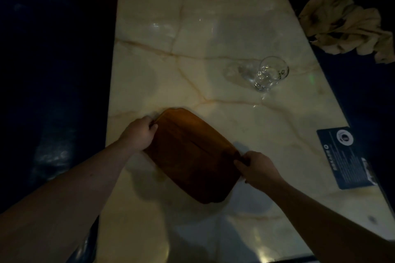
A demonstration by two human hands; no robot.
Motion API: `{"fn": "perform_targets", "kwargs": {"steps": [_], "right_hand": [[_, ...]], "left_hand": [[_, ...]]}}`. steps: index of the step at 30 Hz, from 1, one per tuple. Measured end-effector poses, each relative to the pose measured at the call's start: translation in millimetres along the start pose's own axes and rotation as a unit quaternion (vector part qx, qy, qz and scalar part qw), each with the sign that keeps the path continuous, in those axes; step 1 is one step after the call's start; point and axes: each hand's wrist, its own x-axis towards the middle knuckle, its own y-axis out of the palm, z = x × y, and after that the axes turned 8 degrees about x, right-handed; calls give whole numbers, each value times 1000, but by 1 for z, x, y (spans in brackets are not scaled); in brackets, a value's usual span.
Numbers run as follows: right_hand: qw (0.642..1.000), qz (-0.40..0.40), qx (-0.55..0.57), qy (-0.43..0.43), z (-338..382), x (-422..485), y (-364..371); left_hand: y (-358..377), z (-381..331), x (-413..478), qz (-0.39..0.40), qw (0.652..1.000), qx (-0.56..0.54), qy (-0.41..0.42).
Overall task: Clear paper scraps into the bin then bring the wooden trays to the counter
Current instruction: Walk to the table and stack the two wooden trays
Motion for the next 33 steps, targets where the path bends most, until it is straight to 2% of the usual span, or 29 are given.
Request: {"fn": "perform_targets", "kwargs": {"steps": [3, 7, 9, 12, 15, 21, 25, 29, 33], "right_hand": [[999, -2, 30, 18, -2, 3, -2], [993, -62, 98, 29, -5, 21, -19], [992, -86, 95, 18, -3, 34, -30], [995, -91, 43, -11, 0, 50, -39], [996, -78, 9, -31, 0, 56, -41], [991, -125, 18, -44, -13, 30, -32], [993, -106, -4, -53, -37, 2, -19], [993, -99, 29, -58, -41, 1, -19], [990, -109, 83, -39, -44, -3, -18]], "left_hand": [[1, -6, -2, 20, 1000, 3, -16], [12, -6, -37, 60, 995, -61, -58], [22, -10, -58, 71, 991, -91, -74], [36, -19, -78, 53, 987, -114, -96], [44, -19, -89, 40, 993, -58, -91], [33, -21, -76, -24, 995, -52, -85], [35, -28, -69, 11, 995, -53, -86], [46, -32, -83, -26, 989, -117, -84], [52, -30, -94, -48, 977, -166, -127]]}}
